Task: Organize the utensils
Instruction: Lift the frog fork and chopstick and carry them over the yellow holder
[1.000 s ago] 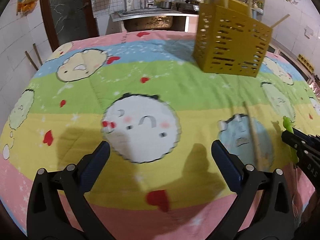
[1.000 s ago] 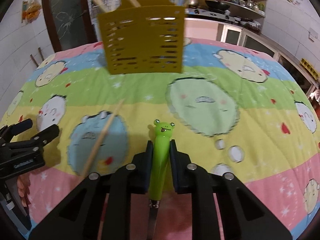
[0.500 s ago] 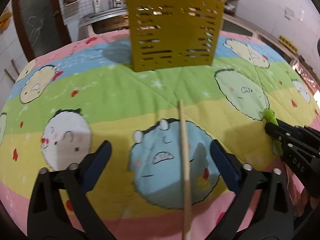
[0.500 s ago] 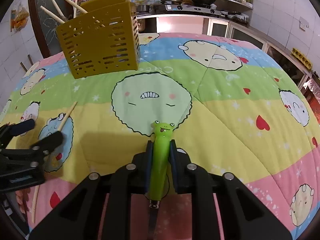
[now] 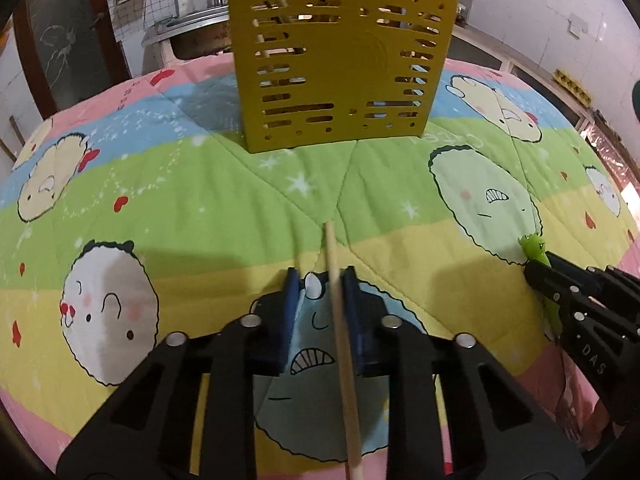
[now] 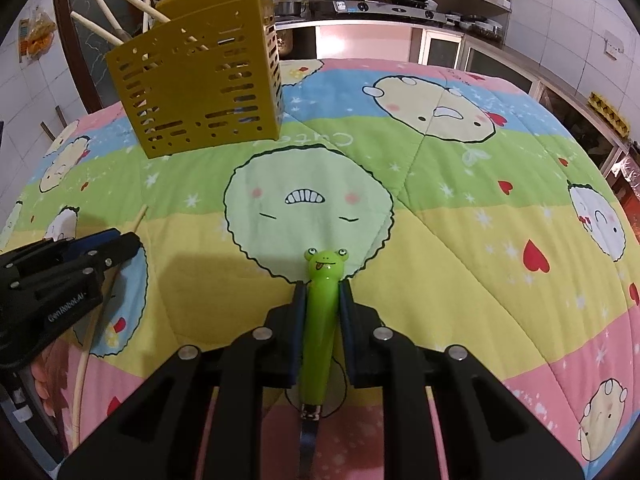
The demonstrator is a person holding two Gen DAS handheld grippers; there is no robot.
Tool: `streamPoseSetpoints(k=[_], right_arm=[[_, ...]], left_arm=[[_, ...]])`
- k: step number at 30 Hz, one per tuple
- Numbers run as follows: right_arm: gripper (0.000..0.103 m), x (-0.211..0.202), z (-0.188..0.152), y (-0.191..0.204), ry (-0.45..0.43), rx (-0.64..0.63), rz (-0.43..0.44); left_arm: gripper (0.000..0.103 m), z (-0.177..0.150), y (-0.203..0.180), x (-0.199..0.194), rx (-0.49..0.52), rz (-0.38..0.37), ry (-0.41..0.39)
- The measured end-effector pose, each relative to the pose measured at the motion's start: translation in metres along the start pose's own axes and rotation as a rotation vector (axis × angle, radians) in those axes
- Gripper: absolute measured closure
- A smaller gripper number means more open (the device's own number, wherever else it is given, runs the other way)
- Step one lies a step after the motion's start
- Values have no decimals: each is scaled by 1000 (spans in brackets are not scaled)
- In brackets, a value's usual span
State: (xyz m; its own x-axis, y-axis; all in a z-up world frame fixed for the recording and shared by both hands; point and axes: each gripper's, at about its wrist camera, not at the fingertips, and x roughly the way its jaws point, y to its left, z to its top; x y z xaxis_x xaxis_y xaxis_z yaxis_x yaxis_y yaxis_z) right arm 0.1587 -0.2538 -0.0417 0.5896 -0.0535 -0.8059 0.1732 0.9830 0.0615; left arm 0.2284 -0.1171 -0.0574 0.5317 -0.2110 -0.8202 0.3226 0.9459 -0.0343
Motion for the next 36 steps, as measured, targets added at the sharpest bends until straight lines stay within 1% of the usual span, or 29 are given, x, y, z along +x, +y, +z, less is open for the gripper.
streamPoseSetpoints(k=[2,3,6,10,17,19,20,23,27,30,36], right_arm=[[87,-3,0,-1,-6,9,16],[87,-5,-1,-1,-9,10,17],[87,-15,-1,-1,-40,16,34],[87,-32,0,2,-100,21,53],[87,-65,-1,8,-228,29,89],[87,-75,-4,9,-278,33,101],[87,-82,-6,9,-317,32,112],[87,-97,-12,11,-392,34,110],[87,-110,-21,10,-445,42,134],[87,-119,-30,11,-484,33,124],[87,-136,-42,12,-544,25,131]], left_arm=[[95,0,0,-2,8,6,-8],[97,-1,1,-4,15,3,-16],[97,-1,9,-11,-2,3,-37],[97,0,25,-32,-43,-6,-100],[97,-6,46,-81,-103,-7,-240],[97,-10,49,-96,-111,-7,-282],[97,-13,50,-105,-112,-5,-309],[97,-25,52,-125,-115,-5,-372],[97,-40,48,-144,-113,7,-441],[97,-49,46,-157,-110,16,-491],[97,-65,34,-180,-83,32,-586]])
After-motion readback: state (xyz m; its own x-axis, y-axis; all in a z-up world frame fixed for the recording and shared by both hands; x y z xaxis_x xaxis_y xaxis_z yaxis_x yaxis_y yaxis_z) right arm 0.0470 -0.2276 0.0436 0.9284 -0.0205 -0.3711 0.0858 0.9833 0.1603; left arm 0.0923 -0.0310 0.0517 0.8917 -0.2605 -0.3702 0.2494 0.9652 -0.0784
